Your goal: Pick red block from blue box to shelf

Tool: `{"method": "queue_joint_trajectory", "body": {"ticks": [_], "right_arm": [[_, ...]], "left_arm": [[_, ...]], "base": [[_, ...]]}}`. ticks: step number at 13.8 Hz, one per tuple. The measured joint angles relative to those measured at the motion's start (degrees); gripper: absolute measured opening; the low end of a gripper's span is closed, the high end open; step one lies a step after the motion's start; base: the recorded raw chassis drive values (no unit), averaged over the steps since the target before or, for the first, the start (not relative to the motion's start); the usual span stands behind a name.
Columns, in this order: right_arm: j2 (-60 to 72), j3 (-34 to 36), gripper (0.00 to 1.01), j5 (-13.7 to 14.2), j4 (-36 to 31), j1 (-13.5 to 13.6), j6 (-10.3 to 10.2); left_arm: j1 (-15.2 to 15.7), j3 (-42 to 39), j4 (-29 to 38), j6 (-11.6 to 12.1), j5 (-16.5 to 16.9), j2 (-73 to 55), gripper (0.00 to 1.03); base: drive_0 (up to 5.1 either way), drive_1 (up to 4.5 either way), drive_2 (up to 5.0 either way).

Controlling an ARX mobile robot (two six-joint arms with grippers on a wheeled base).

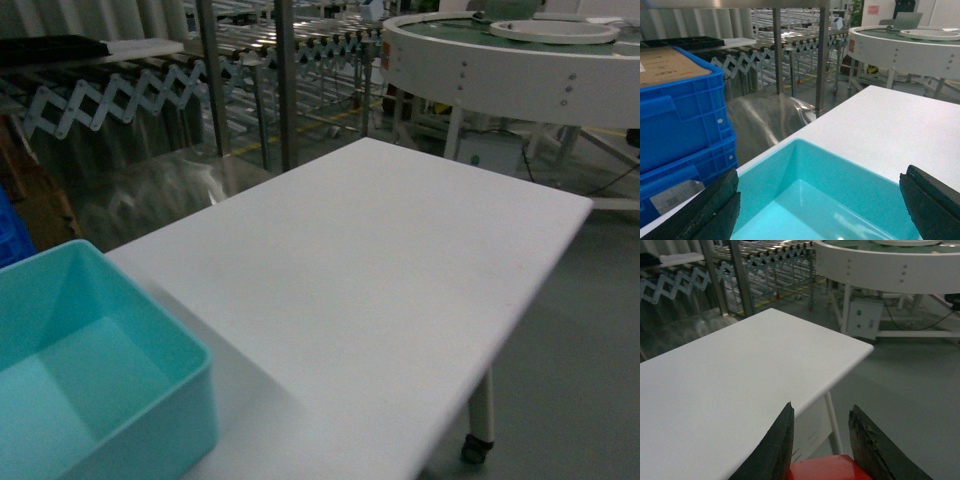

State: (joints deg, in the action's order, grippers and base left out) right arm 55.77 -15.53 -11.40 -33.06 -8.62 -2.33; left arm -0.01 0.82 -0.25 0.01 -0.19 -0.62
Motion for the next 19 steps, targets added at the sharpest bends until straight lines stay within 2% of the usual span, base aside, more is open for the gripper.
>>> {"method": "queue_joint_trajectory", "body": {"ticks": [19], "right_arm": [[-0.02,0.04,0.28,0.22,-0.09,-0.02,0.00]], "left_arm": [[0.00,0.00,0.02,0.00,0.17,0.00,0.98]], "base": [[2.0,-6.47,-0.9]]}}
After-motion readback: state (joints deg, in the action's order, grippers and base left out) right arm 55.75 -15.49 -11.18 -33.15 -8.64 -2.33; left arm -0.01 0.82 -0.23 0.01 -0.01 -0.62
